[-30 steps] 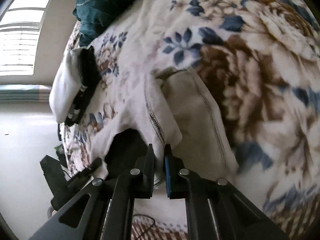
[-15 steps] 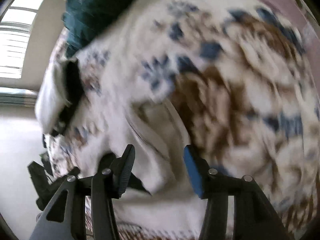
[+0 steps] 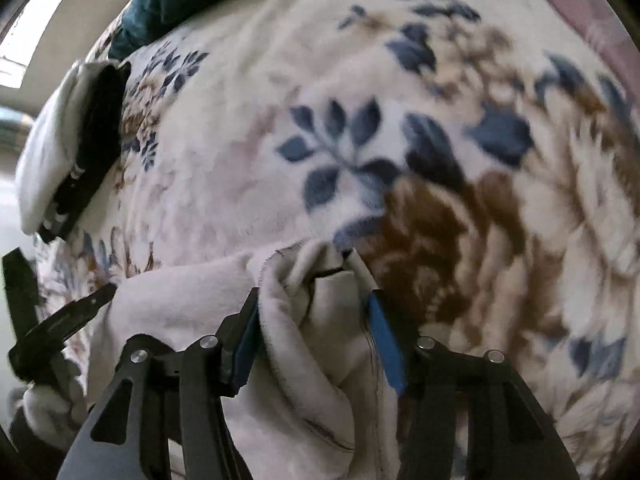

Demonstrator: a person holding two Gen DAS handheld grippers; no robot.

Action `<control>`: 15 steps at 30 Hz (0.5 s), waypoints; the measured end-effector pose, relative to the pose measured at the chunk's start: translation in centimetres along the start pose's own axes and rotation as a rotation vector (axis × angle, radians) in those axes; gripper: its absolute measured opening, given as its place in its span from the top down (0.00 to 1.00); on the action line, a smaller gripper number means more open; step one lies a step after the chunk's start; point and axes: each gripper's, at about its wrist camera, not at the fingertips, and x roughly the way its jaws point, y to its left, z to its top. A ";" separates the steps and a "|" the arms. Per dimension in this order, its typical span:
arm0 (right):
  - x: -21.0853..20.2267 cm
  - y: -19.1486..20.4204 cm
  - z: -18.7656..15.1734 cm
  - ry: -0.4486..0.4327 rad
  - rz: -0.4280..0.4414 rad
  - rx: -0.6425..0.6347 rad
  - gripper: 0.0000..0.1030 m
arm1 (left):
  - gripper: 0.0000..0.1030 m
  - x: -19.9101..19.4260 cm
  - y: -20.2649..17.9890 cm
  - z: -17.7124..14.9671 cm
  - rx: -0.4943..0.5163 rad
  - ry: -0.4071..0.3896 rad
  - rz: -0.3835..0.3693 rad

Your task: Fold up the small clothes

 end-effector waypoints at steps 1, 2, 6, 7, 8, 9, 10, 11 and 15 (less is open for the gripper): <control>-0.3 -0.4 0.0 0.003 0.035 0.020 0.44 | 0.70 -1.0 0.2 0.1 -0.014 -0.019 -0.028; -0.7 -0.9 0.1 0.005 0.096 0.052 0.44 | 0.70 -1.9 0.5 0.0 -0.025 -0.039 -0.058; -2.4 -2.8 0.5 -0.017 0.204 0.080 0.30 | 0.39 -4.6 3.3 -1.6 -0.124 -0.095 -0.204; -2.2 -3.3 0.7 -0.015 0.240 0.072 0.25 | 0.37 -4.2 4.1 -2.3 -0.160 -0.090 -0.246; -1.7 -3.6 0.9 0.001 0.268 0.069 0.23 | 0.37 -3.5 4.7 -2.7 -0.186 -0.075 -0.276; -0.7 -4.4 1.1 0.031 0.304 0.069 0.20 | 0.37 -2.4 5.1 -3.2 -0.213 -0.046 -0.324; 0.1 -4.6 1.2 0.053 0.327 0.069 0.20 | 0.37 -1.1 5.3 -3.6 -0.230 -0.010 -0.361; 1.1 -5.2 1.4 0.073 0.369 0.070 0.18 | 0.37 -0.1 5.0 -4.0 -0.231 0.012 -0.375; 2.3 -5.1 1.8 0.097 0.472 0.038 0.15 | 0.37 1.0 4.4 -3.9 -0.217 0.003 -0.365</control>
